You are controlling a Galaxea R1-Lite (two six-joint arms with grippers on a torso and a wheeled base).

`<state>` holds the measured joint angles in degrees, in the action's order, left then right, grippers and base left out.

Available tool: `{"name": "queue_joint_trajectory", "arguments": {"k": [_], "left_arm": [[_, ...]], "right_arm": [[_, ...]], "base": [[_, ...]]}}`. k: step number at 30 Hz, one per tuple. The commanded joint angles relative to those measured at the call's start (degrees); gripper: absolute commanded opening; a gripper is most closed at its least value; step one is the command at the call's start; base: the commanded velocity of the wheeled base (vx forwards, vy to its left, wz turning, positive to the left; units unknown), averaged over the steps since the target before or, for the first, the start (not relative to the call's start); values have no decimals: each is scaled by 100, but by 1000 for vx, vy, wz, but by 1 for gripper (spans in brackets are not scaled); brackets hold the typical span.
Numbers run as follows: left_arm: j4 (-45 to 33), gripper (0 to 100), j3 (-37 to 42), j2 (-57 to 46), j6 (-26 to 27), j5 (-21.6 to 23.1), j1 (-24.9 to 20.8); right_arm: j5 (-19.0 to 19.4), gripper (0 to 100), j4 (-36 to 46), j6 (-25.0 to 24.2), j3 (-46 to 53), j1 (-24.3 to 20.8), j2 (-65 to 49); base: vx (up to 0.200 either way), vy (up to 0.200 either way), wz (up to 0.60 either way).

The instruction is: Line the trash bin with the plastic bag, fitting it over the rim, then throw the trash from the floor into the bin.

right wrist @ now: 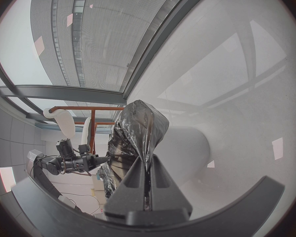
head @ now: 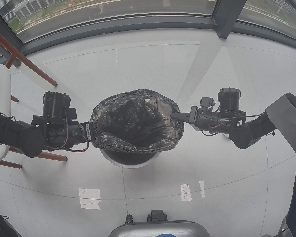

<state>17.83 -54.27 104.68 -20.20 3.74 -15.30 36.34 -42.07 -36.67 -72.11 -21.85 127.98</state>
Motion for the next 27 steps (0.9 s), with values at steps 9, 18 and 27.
{"name": "queue_joint_trajectory", "arguments": {"k": [9, 18, 27], "left_arm": [[71, 0, 48, 255, 130, 21, 308], [71, 0, 163, 228, 130, 21, 299], [80, 0, 567, 123, 122, 21, 247]], "right_arm": [[119, 0, 15, -7, -225, -13, 360], [154, 0, 6, 2, -31, 5, 386], [154, 0, -12, 37, 320, -39, 201]], "base": [[0, 0, 0], [0, 0, 0], [0, 0, 0]]}}
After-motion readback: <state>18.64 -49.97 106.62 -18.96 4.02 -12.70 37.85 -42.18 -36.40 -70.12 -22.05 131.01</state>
